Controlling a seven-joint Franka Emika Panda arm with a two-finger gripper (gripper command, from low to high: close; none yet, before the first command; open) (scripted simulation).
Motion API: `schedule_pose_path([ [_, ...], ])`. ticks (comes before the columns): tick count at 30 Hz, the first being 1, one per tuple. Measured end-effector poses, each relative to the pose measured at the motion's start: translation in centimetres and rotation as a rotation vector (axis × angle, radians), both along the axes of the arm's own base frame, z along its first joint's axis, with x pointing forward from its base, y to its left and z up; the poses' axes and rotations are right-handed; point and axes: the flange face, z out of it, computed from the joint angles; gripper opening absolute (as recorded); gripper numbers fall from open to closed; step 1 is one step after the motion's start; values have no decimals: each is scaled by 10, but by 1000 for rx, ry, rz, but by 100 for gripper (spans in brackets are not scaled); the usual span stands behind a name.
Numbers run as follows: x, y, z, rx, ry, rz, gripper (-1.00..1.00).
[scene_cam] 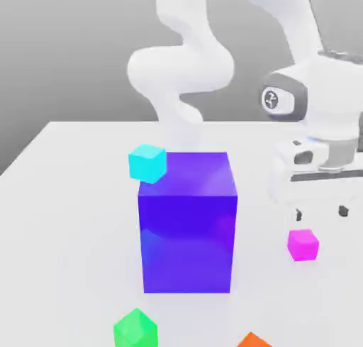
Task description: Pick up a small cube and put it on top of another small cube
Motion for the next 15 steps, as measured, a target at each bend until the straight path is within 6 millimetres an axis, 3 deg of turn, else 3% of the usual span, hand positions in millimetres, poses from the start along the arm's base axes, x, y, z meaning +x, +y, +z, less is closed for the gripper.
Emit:
schedule_pose_path([
  [6, -7, 1, -59, -3, 15, -2, 0],
  [7, -8, 0, -65, -4, 16, -1, -100],
  [13, -8, 0, -68, -3, 15, -1, -100],
  [15, -7, 1, -59, -2, 14, -1, -100],
])
